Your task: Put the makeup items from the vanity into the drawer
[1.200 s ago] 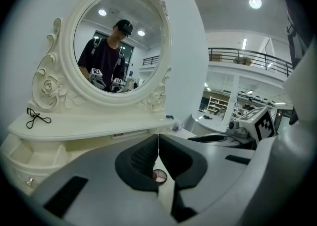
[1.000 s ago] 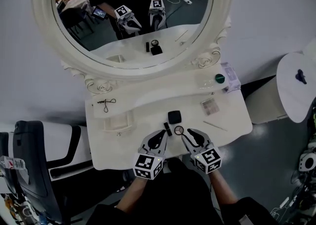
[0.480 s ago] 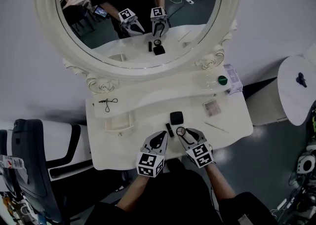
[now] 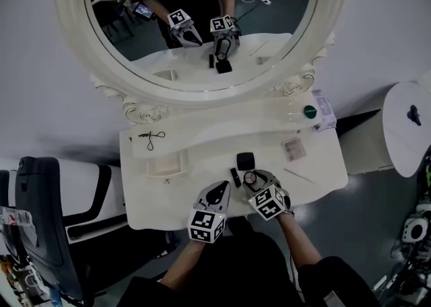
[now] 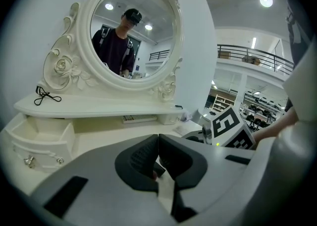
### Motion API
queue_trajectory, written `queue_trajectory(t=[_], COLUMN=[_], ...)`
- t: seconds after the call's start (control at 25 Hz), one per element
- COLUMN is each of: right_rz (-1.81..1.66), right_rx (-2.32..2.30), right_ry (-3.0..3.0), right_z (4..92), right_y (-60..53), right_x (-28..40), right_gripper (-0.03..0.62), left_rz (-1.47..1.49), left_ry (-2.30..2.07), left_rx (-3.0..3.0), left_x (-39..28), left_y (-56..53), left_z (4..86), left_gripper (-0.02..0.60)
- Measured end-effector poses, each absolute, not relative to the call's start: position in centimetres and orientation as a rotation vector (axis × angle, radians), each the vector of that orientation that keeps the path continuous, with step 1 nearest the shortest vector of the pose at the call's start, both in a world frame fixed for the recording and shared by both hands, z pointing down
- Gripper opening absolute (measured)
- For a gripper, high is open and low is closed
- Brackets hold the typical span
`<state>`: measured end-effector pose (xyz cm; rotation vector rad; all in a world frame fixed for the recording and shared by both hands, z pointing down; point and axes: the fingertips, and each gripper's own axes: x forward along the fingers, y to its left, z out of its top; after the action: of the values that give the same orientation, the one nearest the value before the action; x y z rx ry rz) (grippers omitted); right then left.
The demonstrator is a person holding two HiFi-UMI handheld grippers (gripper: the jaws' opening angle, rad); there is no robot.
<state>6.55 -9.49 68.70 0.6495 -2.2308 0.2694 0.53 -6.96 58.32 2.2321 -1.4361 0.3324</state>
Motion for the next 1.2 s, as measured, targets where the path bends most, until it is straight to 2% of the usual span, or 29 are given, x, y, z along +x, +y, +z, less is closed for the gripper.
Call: queue_trajectory(t=[0.28, 0.92, 1.2], right_rz=[0.260, 0.274, 0.289], right_rx=[0.600, 0.612, 0.661], right_ry=[-2.197, -2.189, -2.252], right_z=[69.6, 70.0, 67.5], right_y=[-9.5, -9.4, -9.7], right_x=[6.2, 6.2, 6.4], right_gripper=[0.236, 0.235, 0.235], left_rz=[0.322, 0.320, 0.306], left_ry=[-1.455, -1.465, -1.473], left_rx=[2.214, 2.198, 2.214], left_x=[-0.2, -1.3, -1.5], left_y=[-6.8, -6.4, -6.7], left_z=[58.3, 58.5, 57.8], left_gripper=[0.015, 0.015, 0.015])
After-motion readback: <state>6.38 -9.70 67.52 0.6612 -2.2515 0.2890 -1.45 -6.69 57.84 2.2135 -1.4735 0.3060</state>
